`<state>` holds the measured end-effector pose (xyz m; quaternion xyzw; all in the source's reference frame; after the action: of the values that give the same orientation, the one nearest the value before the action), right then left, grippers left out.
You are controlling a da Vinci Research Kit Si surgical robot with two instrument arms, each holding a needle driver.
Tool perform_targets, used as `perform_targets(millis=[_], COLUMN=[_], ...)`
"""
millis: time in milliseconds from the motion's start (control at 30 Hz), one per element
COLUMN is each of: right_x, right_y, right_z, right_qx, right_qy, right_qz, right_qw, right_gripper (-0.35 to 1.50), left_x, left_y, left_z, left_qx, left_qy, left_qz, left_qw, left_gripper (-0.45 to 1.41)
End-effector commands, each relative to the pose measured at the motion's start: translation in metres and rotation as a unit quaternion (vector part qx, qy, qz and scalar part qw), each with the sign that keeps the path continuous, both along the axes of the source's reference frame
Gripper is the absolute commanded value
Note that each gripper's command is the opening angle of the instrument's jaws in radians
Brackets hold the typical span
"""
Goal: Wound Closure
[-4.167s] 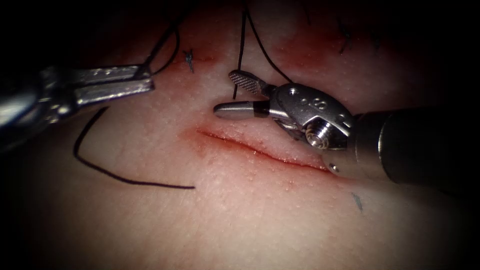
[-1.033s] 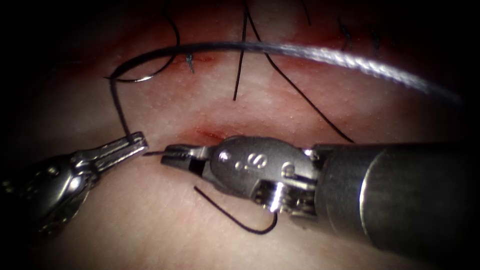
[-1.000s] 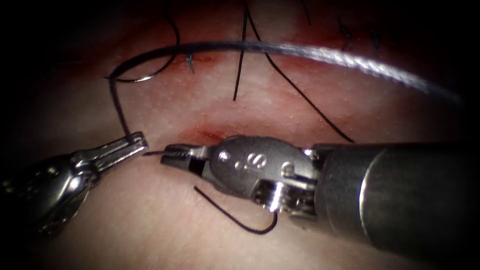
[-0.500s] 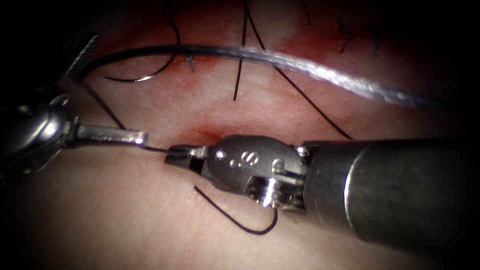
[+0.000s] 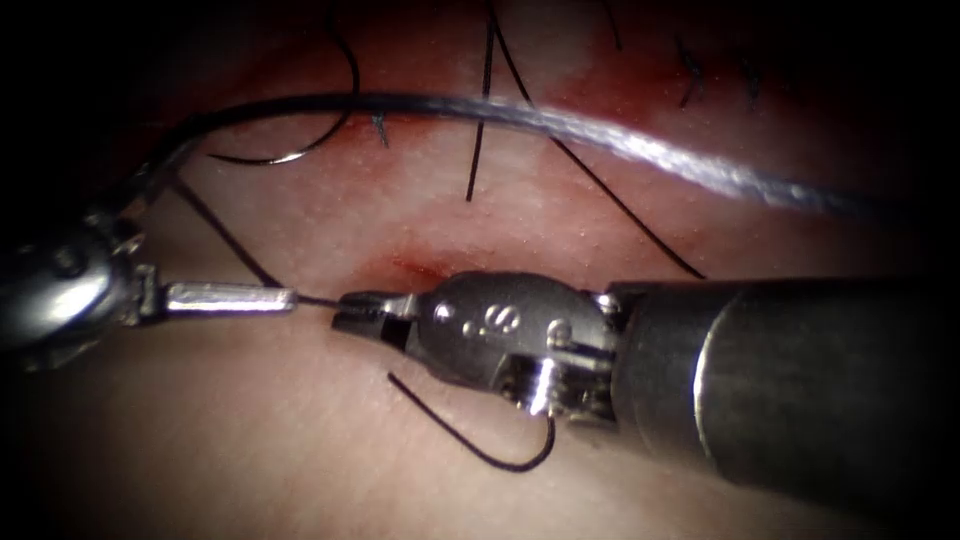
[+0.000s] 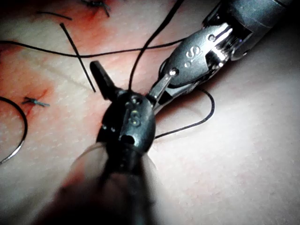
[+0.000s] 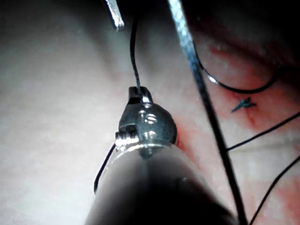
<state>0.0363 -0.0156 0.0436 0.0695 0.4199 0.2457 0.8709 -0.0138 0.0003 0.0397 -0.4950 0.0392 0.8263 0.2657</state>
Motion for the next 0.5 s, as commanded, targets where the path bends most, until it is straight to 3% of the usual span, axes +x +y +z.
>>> perform_targets(millis=[33, 100, 133, 233, 500], right_x=[0.0007, 0.0007, 0.0007, 0.0008, -0.0001], right_y=[-0.0002, -0.0001, -0.0001, -0.0003, -0.0007], right_z=[0.0004, 0.0003, 0.0002, 0.0001, -0.0001], right_qx=[0.000, -0.002, -0.002, -0.002, -0.002], right_qy=[0.002, 0.003, 0.003, 0.003, 0.003], right_qz=[0.001, 0.000, 0.000, 0.000, -0.002], right_qw=[1.000, 1.000, 1.000, 1.000, 1.000], right_gripper=[-0.35, -0.35, -0.35, -0.35, -0.35], left_x=[-0.0005, -0.0003, -0.0003, -0.0002, 0.0003], left_y=[-0.0003, -0.0004, -0.0004, -0.0003, 0.0012], left_z=[0.0007, 0.0008, 0.0008, 0.0007, 0.0005], left_qx=[0.001, 0.007, 0.007, 0.022, 0.013], left_qy=[0.000, 0.002, 0.002, -0.022, -0.057], left_qz=[0.003, 0.002, 0.002, 0.009, 0.022], left_qw=[1.000, 1.000, 1.000, 0.999, 0.998], left_gripper=[0.99, 0.93, 0.81, -0.45, -0.45])
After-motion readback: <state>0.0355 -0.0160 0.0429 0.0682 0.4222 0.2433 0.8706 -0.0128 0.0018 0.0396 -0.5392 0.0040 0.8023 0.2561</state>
